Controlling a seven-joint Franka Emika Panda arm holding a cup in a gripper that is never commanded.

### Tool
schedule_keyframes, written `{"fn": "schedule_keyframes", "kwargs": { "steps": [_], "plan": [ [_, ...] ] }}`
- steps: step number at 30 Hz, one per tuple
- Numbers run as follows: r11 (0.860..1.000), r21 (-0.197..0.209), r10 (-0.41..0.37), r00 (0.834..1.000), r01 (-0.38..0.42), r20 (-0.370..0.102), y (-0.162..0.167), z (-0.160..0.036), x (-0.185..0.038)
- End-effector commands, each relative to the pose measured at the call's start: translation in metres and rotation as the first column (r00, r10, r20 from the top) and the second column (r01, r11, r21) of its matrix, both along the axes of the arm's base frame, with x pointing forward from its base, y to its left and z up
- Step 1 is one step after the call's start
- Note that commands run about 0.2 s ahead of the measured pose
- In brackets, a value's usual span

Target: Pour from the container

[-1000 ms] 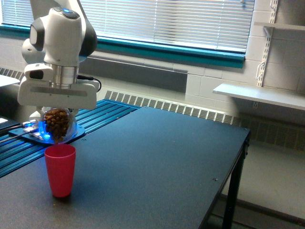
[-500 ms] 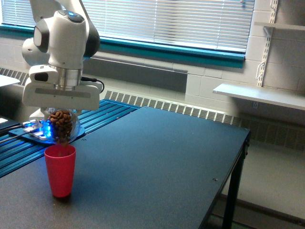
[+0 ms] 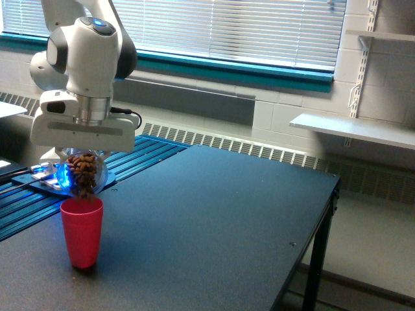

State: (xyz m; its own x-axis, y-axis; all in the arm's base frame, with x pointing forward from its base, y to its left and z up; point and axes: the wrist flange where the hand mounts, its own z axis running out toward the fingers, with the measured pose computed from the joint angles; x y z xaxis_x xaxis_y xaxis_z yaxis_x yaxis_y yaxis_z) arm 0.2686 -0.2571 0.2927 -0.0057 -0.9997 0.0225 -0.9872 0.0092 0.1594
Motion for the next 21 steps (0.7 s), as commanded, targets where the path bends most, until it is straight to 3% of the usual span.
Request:
{"fn": "schedule_keyframes", "kwargs": {
  "steps": [1, 21],
  "plan": [
    [1.0, -0.003, -0.01, 1.0, 0.01, 0.0, -0.0005, 0.0031, 0.0047],
    [0.999, 0.025, -0.033, 0.999, 0.033, -0.036, 0.0002, 0.0057, 0.0093]
  ]
}}
